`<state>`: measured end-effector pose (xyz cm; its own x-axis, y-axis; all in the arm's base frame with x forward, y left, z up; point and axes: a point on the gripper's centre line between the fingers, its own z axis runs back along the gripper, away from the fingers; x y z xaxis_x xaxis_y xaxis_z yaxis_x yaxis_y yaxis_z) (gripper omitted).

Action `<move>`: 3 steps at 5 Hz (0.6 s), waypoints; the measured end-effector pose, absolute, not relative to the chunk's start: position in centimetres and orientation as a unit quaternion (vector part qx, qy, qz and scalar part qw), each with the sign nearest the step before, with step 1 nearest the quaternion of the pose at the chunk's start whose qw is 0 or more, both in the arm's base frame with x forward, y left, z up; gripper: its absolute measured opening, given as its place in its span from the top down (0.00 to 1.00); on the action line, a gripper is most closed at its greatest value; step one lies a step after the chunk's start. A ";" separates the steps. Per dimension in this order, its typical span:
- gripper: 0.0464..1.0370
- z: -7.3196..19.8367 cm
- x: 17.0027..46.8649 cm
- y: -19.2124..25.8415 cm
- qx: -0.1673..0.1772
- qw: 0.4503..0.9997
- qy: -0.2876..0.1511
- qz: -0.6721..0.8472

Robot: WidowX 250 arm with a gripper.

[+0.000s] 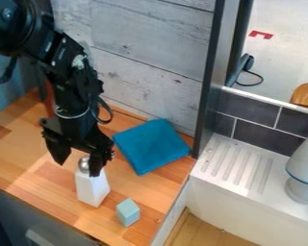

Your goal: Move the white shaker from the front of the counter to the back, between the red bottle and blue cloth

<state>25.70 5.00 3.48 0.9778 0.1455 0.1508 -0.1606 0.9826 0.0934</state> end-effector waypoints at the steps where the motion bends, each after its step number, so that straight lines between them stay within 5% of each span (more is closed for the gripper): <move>1: 0.07 3.2 25.7 4.8 0.029 0.995 -0.078 0.062; 3: 0.52 3.0 25.7 4.8 -0.020 0.995 -0.091 0.039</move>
<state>25.66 4.75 2.96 0.9803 0.0821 0.1798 -0.0749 0.9961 -0.0462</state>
